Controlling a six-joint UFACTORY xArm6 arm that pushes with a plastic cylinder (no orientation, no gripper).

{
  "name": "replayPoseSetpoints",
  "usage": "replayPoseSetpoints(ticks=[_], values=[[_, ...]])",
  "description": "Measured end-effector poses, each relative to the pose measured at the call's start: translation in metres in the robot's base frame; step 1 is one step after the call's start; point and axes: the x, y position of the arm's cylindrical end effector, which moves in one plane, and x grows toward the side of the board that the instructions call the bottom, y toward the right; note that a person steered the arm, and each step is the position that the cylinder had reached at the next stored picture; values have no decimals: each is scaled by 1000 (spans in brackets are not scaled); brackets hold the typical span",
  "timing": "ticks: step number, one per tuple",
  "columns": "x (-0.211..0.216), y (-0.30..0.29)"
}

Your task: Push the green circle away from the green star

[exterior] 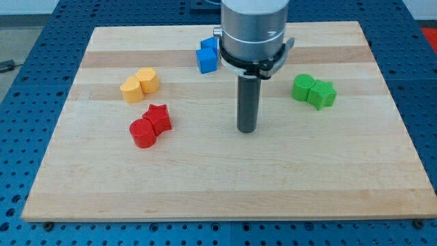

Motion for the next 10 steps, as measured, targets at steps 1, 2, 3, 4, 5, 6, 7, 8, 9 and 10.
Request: replayPoseSetpoints(ticks=[1, 2, 3, 4, 5, 6, 7, 8, 9, 10], values=[[3, 3], [4, 6], [5, 42], [5, 91], [4, 145], [-9, 184], [-53, 194], [-108, 194], [-121, 189], [-110, 158]])
